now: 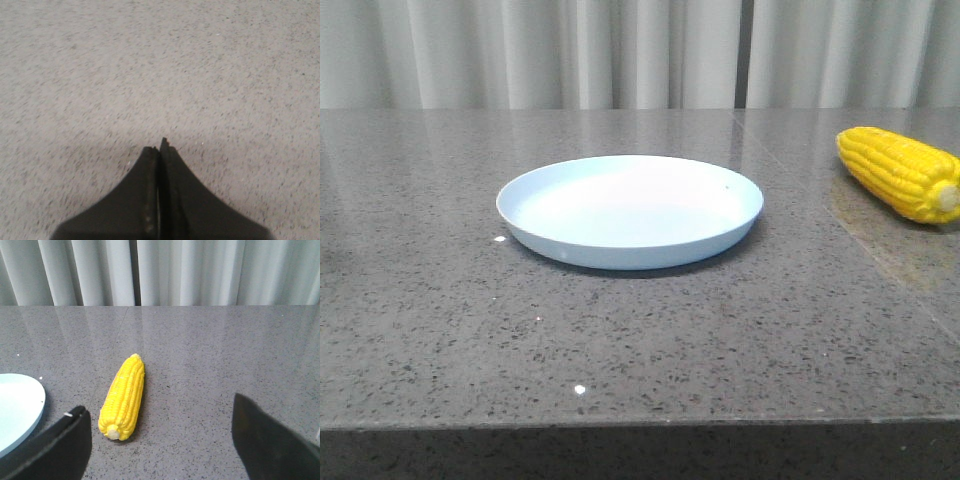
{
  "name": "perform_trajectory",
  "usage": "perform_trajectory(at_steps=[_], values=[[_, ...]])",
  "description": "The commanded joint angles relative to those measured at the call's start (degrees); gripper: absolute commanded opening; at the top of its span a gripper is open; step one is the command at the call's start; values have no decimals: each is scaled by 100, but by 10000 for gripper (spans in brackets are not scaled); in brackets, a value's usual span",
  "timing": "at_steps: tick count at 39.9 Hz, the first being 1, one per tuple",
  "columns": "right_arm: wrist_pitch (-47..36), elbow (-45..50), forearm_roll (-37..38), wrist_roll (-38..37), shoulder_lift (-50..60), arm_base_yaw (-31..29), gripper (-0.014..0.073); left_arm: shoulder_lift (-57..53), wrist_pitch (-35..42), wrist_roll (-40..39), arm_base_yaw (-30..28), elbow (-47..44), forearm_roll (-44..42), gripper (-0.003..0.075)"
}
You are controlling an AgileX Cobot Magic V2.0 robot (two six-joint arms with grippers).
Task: Place corn on plate with both arms
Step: 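Move the right gripper down over the yellow corn cob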
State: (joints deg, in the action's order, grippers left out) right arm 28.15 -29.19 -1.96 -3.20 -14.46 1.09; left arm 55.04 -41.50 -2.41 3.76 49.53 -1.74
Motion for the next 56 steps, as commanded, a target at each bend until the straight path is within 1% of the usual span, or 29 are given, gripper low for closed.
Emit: perform_trajectory(at_steps=[1,6,10,13,17,21,26,31,39,45,53,56], values=[[-438,-197,46,43,-96,-14,601,-782,802,-46,-32,-467,-3,-20],[-438,-197,46,43,-96,-14,601,-2034,1553,-46,-32,-1380,-3,-20],[-438,-197,46,43,-96,-14,601,-2993,1925,12,-32,-1930,-61,-20],[-438,-197,46,43,-96,-14,601,-3609,1964,241,-32,-2271,-60,-20],[-438,-197,46,43,-96,-14,601,-4381,1964,272,-32,-2547,-60,-20],[-438,-197,46,43,-96,-14,601,-4900,2008,272,-32,-2651,-60,-20],[-438,-197,46,43,-96,-14,601,-5152,1998,272,-32,-2651,-60,-20],[-453,-197,46,43,-96,-14,601,-5179,1998,272,-32,-2664,-60,-20],[-1015,-221,19,43,-333,-14,601,-5179,1997,272,-32,-2713,-60,-20],[-958,-594,15,43,-1447,-14,601,-5179,1997,272,-32,-2713,-60,-20],[-284,-1688,-29,43,-3586,-8,601,-5179,1997,272,-32,-2713,-60,-20],[-130,-2135,-115,43,-4361,95,601,-5179,1997,272,-32,-2713,-60,-20]])
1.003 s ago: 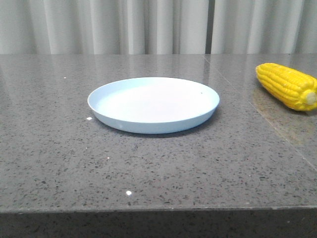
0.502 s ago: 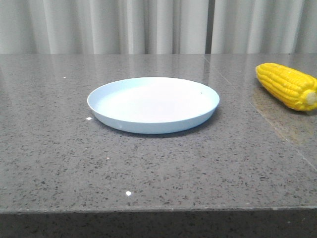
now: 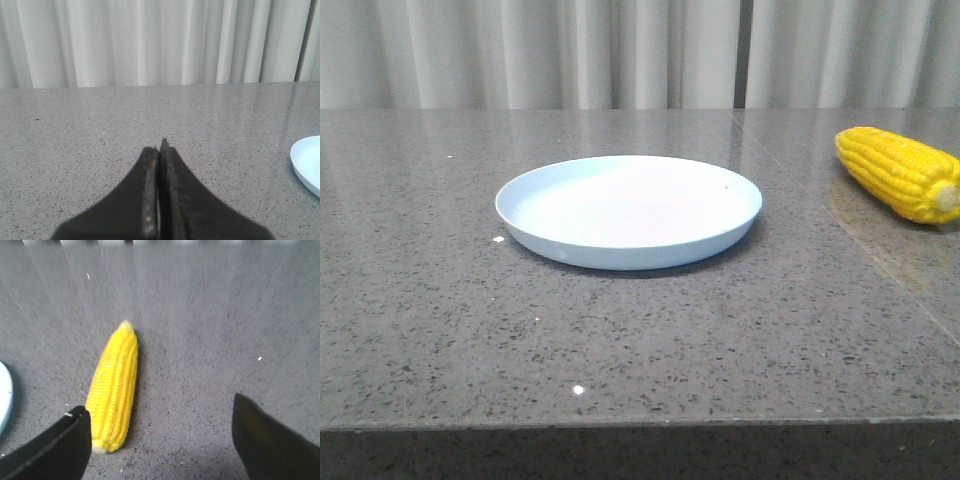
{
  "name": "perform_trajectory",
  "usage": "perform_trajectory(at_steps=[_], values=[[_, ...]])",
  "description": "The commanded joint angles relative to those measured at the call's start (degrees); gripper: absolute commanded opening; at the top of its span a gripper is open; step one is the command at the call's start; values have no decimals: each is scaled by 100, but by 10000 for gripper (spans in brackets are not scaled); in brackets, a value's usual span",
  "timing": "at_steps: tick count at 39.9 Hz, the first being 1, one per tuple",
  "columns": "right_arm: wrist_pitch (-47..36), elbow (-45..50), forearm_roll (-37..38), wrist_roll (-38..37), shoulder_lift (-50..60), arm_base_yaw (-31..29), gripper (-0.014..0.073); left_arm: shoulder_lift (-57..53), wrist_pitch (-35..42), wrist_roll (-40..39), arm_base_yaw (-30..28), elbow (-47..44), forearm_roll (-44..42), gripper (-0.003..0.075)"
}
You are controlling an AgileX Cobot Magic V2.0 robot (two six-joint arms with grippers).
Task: Place corn on plate with both arms
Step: 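Move the right gripper down over the yellow corn cob, then close the right gripper on the corn cob and lift it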
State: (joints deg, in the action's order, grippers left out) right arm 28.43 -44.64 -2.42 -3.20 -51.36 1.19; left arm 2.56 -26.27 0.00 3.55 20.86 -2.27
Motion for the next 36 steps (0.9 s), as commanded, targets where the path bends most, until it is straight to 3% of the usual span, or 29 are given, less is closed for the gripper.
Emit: perform_trajectory(at_steps=[1,7,14,27,29,36], values=[[-123,-667,-88,43,-871,114,601,69,474,31,-11,153,-7,-20],[396,-1590,-162,43,-2227,485,601,69,474,31,-11,153,-7,-20],[992,-2488,-522,33,-3484,497,601,69,474,31,-11,153,-7,-20],[1254,-3042,-813,33,-4353,518,587,69,474,31,-11,153,-7,-20],[1259,-3042,-813,33,-4330,518,541,69,474,31,-11,153,-7,-20],[1331,-3042,-813,33,-4219,518,220,69,474,31,-11,153,-7,-20]])
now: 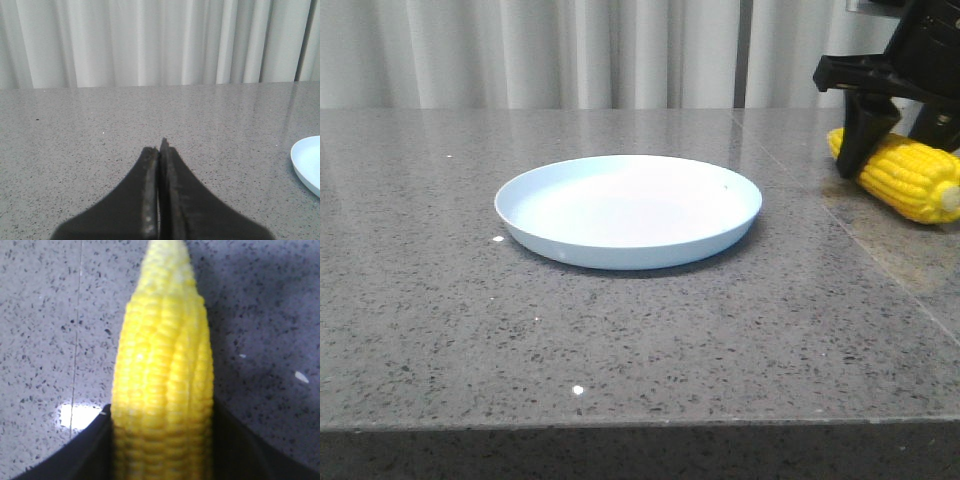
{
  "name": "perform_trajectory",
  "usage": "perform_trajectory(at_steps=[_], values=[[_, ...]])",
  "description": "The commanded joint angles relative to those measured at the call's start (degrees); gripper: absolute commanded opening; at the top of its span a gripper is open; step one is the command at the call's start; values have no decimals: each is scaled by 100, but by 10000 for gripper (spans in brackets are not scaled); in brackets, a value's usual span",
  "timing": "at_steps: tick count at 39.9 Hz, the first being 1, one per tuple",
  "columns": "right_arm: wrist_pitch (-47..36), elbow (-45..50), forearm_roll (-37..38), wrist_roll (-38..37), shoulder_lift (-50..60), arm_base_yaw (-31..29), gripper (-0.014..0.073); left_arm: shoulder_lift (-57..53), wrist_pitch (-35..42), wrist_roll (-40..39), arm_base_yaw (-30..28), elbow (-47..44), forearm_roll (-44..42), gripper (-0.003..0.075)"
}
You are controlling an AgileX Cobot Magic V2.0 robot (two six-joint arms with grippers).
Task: Place corn on plate with both arms
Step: 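Close the right gripper on the corn cob and lift it, then carry the corn cob over the plate and release it onto the plate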
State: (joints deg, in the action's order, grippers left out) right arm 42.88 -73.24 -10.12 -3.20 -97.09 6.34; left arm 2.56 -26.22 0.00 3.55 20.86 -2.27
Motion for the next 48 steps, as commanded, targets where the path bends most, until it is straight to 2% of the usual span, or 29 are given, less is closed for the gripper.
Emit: perform_trajectory(at_steps=[1,4,11,17,24,30,35,41,48], values=[[-113,-183,-43,33,379,3,169,69,469,31,-11,153,-7,-20],[-113,-183,-28,38,492,3,122,69,469,31,-11,153,-7,-20],[-65,-183,-25,11,1026,3,122,69,469,31,-11,153,-7,-20],[134,-188,134,-544,1587,193,121,69,469,31,-11,153,-7,-20],[526,-311,718,-1412,1755,1023,120,69,469,31,-11,153,-7,-20],[523,-447,1136,-2397,1543,2029,120,69,469,31,-11,153,-7,-20],[437,-603,1403,-3121,1170,2631,120,69,469,31,-11,153,-7,-20],[243,-957,1429,-3447,600,3039,120,69,469,31,-11,153,-7,-20],[148,-1248,1338,-3751,75,3153,120,69,469,31,-11,153,-7,-20]])
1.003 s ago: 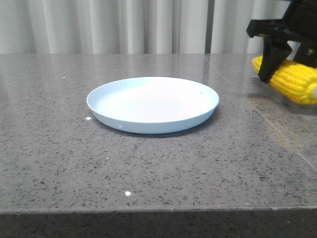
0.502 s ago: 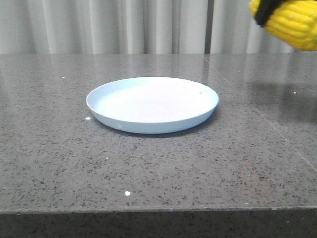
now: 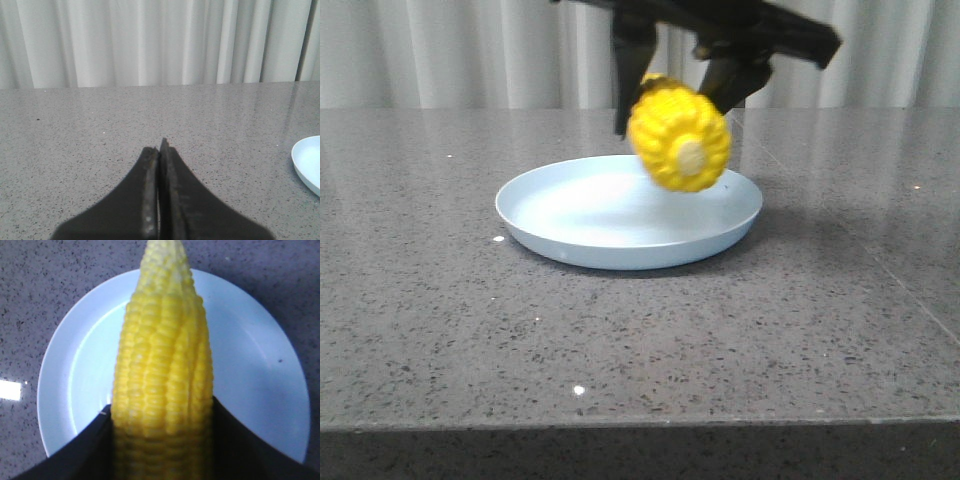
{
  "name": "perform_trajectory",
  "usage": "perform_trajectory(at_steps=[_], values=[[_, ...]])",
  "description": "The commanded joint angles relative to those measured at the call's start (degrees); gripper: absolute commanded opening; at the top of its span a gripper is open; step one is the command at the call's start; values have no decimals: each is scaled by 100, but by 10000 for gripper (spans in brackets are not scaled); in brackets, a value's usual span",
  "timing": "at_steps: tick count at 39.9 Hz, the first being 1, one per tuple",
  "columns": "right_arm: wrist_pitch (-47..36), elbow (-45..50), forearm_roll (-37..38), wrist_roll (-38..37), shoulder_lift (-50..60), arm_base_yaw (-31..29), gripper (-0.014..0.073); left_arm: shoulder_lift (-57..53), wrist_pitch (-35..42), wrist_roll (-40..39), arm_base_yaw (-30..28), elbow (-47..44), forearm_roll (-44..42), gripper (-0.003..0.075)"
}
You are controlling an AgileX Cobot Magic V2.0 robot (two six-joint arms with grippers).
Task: Place corn on plate with both arms
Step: 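Carry the corn cob over the plate and release it onto the plate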
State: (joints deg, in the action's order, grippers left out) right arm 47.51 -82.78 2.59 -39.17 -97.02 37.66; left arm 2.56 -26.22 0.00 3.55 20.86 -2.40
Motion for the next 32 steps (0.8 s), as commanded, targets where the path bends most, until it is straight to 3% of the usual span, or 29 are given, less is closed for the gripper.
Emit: perform_trajectory(at_steps=[1,5,8,19,32], values=[[-352,-293,54,-169,23,21,120,69,469,31,-11,153,6,-20],[-449,-293,9,-169,-147,26,132,69,469,31,-11,153,6,-20],[-442,-293,4,-169,-250,26,188,69,469,31,-11,153,6,-20],[-400,-319,4,-169,-274,31,603,69,469,31,-11,153,6,-20],[-52,-629,532,-89,436,-341,597,69,469,31,-11,153,6,-20]])
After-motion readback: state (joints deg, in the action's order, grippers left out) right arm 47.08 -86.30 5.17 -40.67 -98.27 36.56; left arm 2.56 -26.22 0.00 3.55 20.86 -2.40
